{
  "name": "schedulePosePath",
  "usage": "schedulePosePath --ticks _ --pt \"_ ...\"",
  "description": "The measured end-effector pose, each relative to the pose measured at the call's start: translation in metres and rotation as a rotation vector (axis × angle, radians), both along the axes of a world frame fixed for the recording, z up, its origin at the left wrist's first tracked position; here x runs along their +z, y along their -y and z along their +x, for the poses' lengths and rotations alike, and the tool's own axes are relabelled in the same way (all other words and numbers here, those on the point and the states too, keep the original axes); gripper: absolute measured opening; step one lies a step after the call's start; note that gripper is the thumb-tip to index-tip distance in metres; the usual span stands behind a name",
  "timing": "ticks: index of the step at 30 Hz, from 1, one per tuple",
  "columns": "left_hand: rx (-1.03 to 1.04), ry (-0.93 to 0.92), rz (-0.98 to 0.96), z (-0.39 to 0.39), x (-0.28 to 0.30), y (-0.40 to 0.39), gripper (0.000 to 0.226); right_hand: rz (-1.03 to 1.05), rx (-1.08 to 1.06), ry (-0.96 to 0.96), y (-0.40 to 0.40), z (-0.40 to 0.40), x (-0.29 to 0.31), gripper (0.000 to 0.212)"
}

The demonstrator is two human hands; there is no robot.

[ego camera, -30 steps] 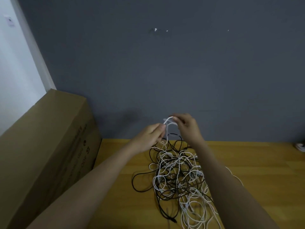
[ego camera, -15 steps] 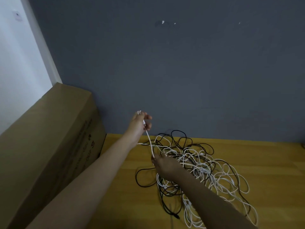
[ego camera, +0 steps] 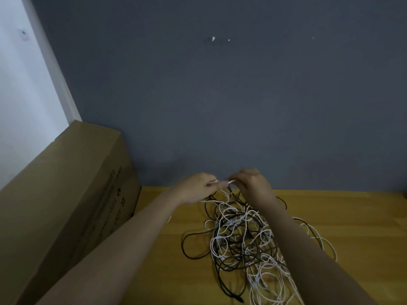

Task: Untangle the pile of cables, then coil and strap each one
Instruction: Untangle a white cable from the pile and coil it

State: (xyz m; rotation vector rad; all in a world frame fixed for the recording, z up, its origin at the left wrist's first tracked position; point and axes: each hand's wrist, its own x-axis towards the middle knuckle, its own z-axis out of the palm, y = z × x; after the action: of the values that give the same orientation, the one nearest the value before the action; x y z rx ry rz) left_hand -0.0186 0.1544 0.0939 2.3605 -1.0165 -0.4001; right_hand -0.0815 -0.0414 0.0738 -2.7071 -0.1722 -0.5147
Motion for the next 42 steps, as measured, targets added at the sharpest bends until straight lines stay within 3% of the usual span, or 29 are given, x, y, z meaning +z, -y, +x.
schedulePosePath --ticks 4,8,11,15,17,19,24,30,33,35,37,42 --pt "0.053 -0.084 -0.216 0.014 0.018 -0.006 0.043 0.356 -0.163 -0.048 0.008 -0.004 -0.005 0.012" --pt "0.305 -0.088 -0.489 0.031 0.039 -0.008 0.04 0.592 -0.212 -0.034 0.008 -0.001 0.005 0.01" --pt "0.495 -0.039 -0.647 0.049 0.058 -0.009 0.039 0.341 -0.389 0.052 0.024 0.007 0.013 0.017" --pt "0.504 -0.029 -0.832 0.056 0.097 0.0 0.042 0.005 -0.241 0.077 0.043 0.009 0.017 0.011" --pt "0.493 -0.082 -0.943 0.056 0.118 0.005 0.042 -0.047 -0.279 -0.05 0.049 0.007 0.019 0.015" --pt "0.412 -0.025 -0.882 0.054 0.131 0.011 0.042 0.028 -0.312 -0.109 0.05 0.007 0.026 0.019" --pt "0.27 0.03 -0.768 0.04 0.144 0.031 0.043 0.598 -0.172 0.143 0.005 0.015 0.084 0.039" --pt "0.349 0.145 -0.791 0.039 0.163 0.039 0.043 1.574 0.017 0.021 -0.025 0.018 0.132 0.025" --pt "0.37 0.195 -0.762 0.043 0.165 0.038 0.044 1.799 0.106 0.014 -0.01 0.014 0.141 0.034" --pt "0.391 0.215 -0.738 0.045 0.162 0.037 0.044 1.791 0.134 0.004 -0.001 0.014 0.147 0.036" --pt "0.4 0.211 -0.729 0.045 0.159 0.037 0.043 1.606 0.041 -0.014 0.003 0.015 0.152 0.027" --pt "0.359 0.099 -0.799 0.04 0.163 0.045 0.037 0.685 -0.293 -0.032 0.01 0.025 0.155 0.026"
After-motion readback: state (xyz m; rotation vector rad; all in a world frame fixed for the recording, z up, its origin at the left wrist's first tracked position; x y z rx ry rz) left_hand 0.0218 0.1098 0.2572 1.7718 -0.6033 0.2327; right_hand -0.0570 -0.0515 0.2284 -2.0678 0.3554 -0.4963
